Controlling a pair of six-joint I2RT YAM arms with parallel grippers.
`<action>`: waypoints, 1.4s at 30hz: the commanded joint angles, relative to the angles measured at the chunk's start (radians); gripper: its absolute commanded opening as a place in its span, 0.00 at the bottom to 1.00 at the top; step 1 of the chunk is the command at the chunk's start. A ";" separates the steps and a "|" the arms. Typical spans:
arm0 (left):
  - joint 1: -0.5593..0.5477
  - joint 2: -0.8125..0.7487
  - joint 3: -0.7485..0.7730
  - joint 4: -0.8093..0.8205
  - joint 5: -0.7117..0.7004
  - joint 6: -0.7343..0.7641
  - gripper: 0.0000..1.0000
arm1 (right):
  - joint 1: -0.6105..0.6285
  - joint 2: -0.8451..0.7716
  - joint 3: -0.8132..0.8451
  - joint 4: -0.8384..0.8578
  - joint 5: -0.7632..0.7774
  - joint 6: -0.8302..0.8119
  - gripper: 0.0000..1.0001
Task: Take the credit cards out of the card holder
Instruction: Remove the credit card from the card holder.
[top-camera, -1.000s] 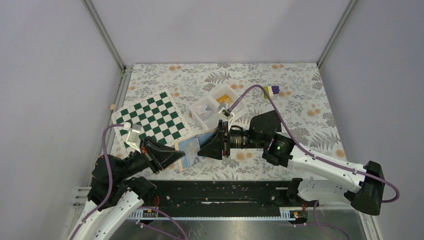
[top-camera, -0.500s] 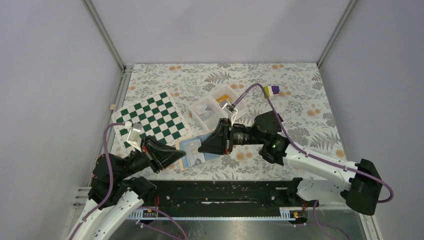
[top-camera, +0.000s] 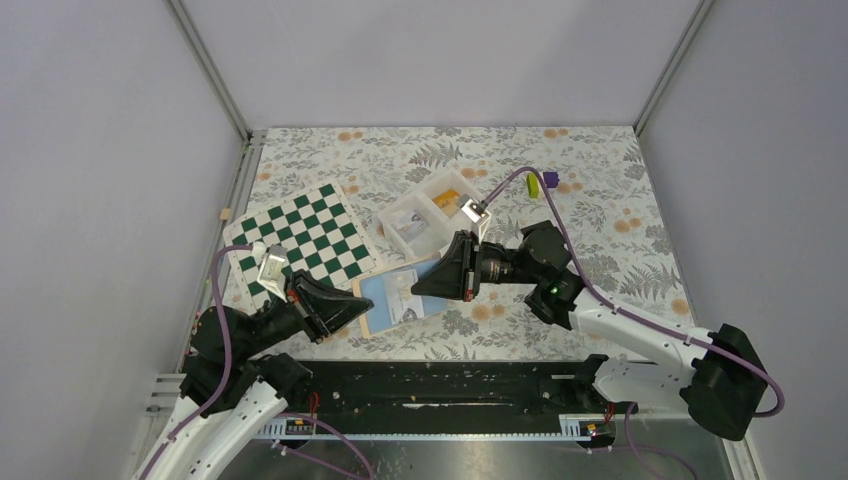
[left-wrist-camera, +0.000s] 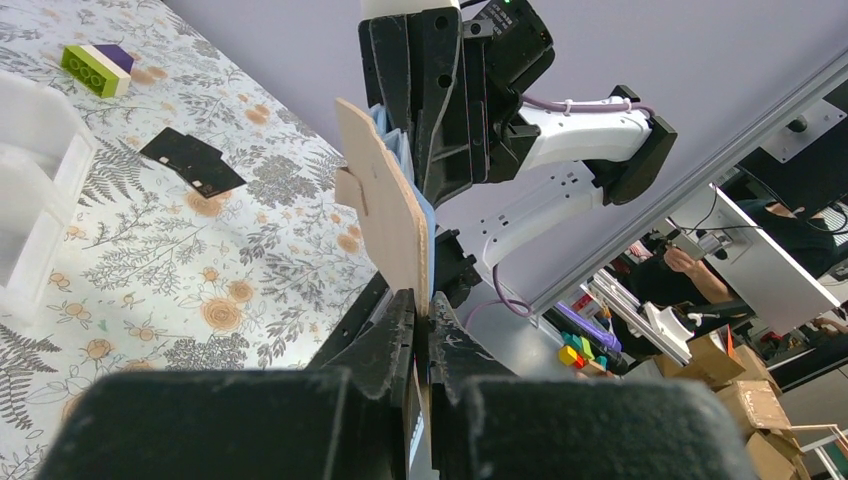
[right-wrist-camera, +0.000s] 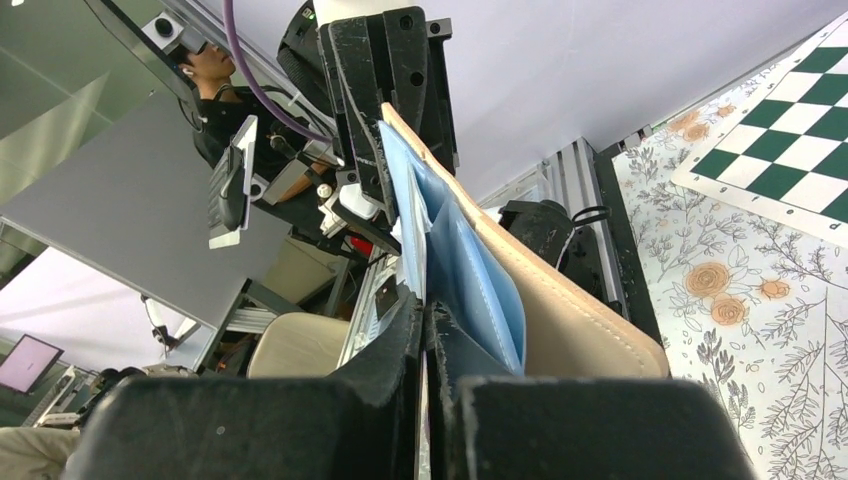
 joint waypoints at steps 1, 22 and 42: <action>-0.003 -0.001 0.002 0.073 0.012 -0.002 0.00 | -0.030 -0.045 0.003 0.029 -0.044 0.006 0.00; -0.003 0.002 0.003 0.040 -0.035 0.024 0.00 | -0.100 -0.120 -0.032 -0.005 -0.040 0.037 0.00; -0.004 -0.019 0.207 -0.432 -0.603 0.343 0.00 | -0.227 -0.310 -0.070 -0.399 0.427 -0.021 0.00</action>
